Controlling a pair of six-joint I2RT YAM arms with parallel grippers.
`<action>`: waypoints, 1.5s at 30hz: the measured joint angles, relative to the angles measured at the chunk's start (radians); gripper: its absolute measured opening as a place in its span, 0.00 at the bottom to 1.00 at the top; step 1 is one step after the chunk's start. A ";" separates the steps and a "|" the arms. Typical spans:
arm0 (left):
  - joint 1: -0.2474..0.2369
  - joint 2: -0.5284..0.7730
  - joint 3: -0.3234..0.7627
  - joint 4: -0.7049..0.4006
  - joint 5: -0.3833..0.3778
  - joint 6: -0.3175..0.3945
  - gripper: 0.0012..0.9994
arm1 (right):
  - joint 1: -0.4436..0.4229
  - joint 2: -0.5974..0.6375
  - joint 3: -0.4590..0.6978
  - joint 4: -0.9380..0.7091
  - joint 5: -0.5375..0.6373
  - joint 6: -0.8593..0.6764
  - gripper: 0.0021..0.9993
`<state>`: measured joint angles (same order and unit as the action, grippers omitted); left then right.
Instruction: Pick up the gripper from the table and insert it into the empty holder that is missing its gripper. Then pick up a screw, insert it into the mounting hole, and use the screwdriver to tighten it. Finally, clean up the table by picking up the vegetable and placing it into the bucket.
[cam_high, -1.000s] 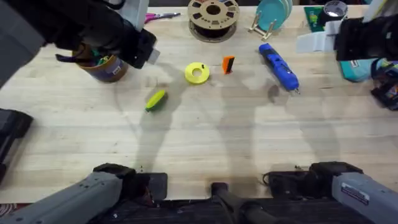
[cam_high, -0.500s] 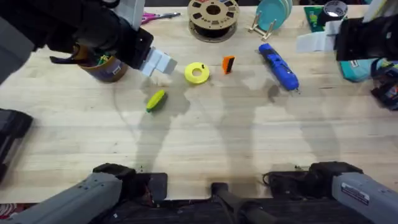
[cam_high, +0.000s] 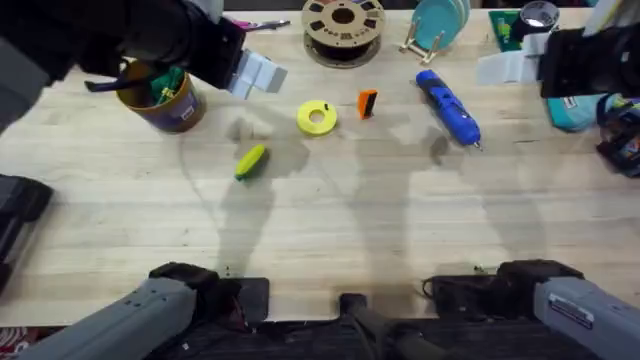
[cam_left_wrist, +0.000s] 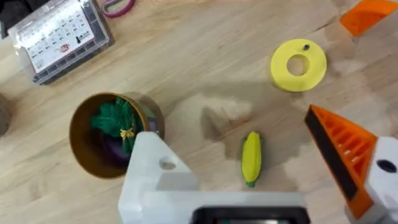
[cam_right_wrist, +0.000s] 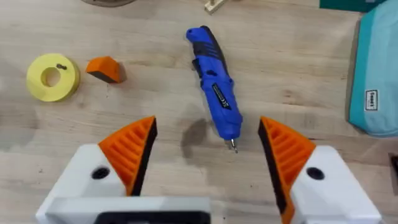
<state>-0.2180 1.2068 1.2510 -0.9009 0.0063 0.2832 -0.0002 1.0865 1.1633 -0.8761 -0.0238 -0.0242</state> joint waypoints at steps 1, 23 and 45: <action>0.000 -0.010 0.000 0.005 0.000 -0.004 0.99 | 0.000 0.000 0.000 0.000 0.000 0.000 1.00; 0.015 -0.159 -0.056 0.229 0.027 -0.062 0.99 | 0.000 0.000 0.000 0.000 0.000 0.000 1.00; 0.102 -0.847 -0.847 0.908 0.056 -0.083 0.99 | 0.000 0.000 0.000 0.000 0.000 0.000 1.00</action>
<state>-0.1159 0.3601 0.4039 0.0072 0.0625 0.2002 -0.0002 1.0863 1.1633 -0.8761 -0.0236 -0.0242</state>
